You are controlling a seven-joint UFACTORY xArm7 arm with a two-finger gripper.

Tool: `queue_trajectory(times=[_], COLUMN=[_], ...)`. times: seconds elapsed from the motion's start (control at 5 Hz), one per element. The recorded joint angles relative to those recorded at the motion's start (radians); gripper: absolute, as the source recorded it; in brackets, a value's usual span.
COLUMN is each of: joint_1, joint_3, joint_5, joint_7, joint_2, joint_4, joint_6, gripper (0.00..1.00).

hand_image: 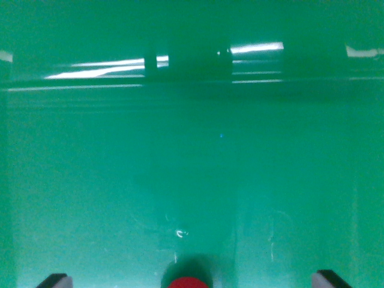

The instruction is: Pick fruit

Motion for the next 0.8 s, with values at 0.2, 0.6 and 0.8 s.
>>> queue_trajectory(times=[0.2,0.6,0.8], joint_1=[0.0000,-0.0001,-0.0002], joint_3=[0.000,0.003,0.005], joint_5=[0.0000,-0.0029,-0.0055], joint_7=[0.000,0.001,0.001], joint_2=[0.000,0.006,0.011], joint_4=[0.000,-0.033,-0.063], joint_6=[0.000,-0.037,-0.070], gripper=[0.00,0.00,0.00])
